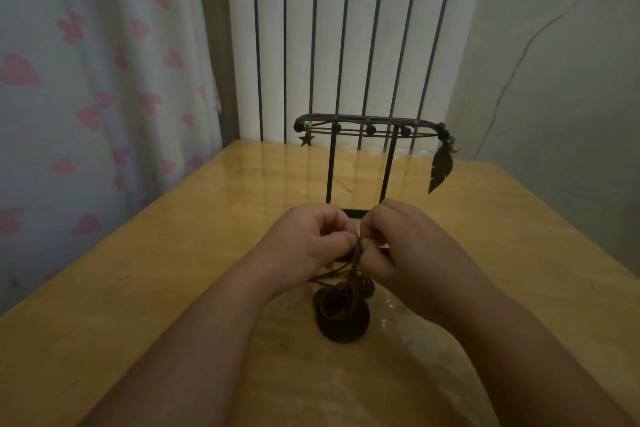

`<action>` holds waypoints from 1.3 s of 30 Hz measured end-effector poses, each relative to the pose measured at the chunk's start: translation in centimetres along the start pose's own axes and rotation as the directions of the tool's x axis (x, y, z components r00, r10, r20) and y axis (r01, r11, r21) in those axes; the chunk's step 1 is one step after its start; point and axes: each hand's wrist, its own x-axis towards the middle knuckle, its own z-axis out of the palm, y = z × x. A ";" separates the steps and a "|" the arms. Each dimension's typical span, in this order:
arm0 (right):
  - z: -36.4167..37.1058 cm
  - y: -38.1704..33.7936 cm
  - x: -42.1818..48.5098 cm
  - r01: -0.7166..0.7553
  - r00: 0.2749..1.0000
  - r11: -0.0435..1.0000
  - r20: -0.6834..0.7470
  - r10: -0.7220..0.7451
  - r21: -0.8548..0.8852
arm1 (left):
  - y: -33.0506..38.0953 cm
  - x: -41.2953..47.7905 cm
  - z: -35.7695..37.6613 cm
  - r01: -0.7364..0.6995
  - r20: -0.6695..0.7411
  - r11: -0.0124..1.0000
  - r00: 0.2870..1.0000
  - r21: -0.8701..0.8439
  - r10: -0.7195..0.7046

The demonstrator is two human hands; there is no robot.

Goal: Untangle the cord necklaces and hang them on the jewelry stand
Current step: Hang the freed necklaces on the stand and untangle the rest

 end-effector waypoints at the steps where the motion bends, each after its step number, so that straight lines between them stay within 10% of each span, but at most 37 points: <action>1: 0.0 0.0 0.0 0.001 1.000 1.000 0.000 -0.001 -0.002 | 0.0 0.0 0.0 -0.001 0.003 1.000 1.000 0.005 0.001; 39: 0.0 0.1 0.0 0.026 0.999 0.994 -0.024 -0.028 -0.102 | -0.1 0.1 0.3 0.017 0.027 1.000 0.999 0.017 -0.017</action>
